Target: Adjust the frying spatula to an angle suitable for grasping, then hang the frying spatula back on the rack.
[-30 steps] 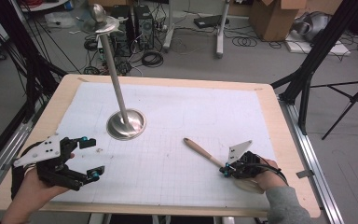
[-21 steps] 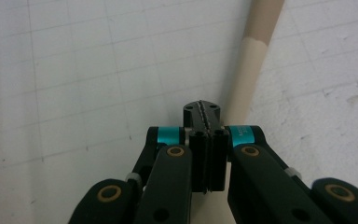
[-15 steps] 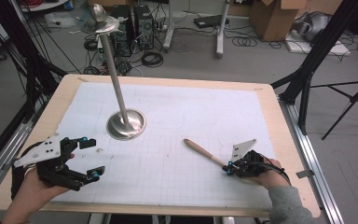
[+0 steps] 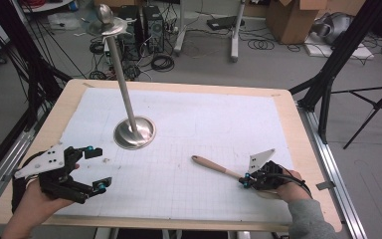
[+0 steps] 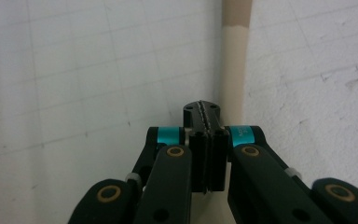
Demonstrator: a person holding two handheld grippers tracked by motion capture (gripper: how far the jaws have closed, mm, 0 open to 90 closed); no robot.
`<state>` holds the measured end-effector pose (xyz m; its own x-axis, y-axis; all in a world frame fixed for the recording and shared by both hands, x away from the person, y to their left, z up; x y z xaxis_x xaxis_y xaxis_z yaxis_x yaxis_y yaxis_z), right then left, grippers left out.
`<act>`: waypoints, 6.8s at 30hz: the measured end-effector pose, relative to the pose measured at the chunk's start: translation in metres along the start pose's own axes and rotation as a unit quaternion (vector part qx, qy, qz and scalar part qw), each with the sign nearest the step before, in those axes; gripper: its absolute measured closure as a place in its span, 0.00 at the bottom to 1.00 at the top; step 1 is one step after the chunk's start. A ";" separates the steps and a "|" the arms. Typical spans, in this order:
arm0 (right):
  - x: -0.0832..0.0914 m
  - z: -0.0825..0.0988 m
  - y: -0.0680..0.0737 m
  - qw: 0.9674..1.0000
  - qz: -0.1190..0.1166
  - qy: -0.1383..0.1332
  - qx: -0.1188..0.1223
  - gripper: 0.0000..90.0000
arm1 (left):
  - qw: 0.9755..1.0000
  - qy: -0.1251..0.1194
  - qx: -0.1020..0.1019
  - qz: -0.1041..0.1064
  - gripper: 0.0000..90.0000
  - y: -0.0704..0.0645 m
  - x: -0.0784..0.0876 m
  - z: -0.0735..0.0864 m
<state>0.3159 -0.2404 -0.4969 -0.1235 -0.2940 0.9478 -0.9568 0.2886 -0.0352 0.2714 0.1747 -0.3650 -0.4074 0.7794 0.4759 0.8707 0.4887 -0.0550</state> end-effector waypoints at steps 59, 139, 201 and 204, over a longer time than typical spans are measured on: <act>0.023 -0.011 -0.014 0.992 0.029 -0.079 -0.095 0.20 | 1.000 -0.004 0.002 0.006 0.10 0.003 0.001 0.000; 0.015 -0.009 -0.010 0.995 -0.020 -0.041 -0.090 0.86 | 1.000 0.000 0.014 0.000 0.10 0.007 0.003 0.008; 0.172 -0.183 -0.042 0.978 -0.005 -0.210 0.005 0.86 | 0.999 -0.011 0.034 -0.005 0.10 0.011 0.020 0.022; 0.178 -0.189 -0.044 0.976 -0.003 -0.217 0.006 0.86 | 0.999 -0.011 0.033 -0.005 0.10 0.010 0.021 0.021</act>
<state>0.3861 -0.1331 -0.2663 -0.2158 -0.6543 0.7248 -0.9605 0.2758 -0.0370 0.2658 0.2046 -0.3739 -0.4222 0.7832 0.4565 0.8474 0.5198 -0.1081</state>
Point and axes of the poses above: each handheld gripper's, and its own axes: x roughly backward along the jaws, z roughly out of its underside, y roughly to its left, the point moved 9 cm from there along -x, roughly forward along the jaws, and after that the axes turned 14 degrees about y, right-handed, at the moved point
